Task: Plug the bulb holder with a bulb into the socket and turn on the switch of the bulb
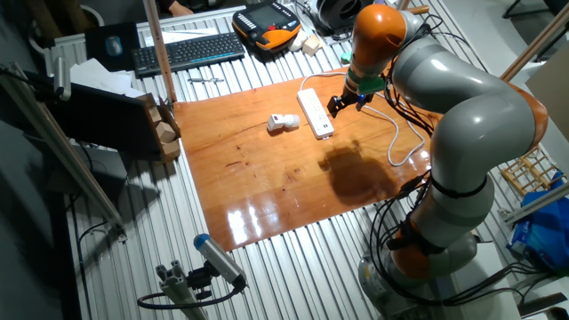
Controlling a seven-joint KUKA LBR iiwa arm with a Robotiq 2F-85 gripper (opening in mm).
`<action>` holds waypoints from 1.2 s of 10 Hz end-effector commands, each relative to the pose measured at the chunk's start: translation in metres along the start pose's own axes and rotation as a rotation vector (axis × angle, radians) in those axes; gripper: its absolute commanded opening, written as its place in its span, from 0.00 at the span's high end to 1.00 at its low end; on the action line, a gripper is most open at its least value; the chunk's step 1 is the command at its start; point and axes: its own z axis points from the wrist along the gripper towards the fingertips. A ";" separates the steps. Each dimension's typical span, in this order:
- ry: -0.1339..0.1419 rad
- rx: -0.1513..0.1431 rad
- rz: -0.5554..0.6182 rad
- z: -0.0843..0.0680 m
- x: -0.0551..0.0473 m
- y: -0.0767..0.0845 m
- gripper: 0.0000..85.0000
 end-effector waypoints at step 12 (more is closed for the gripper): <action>0.050 -0.022 -0.017 -0.005 -0.002 0.004 1.00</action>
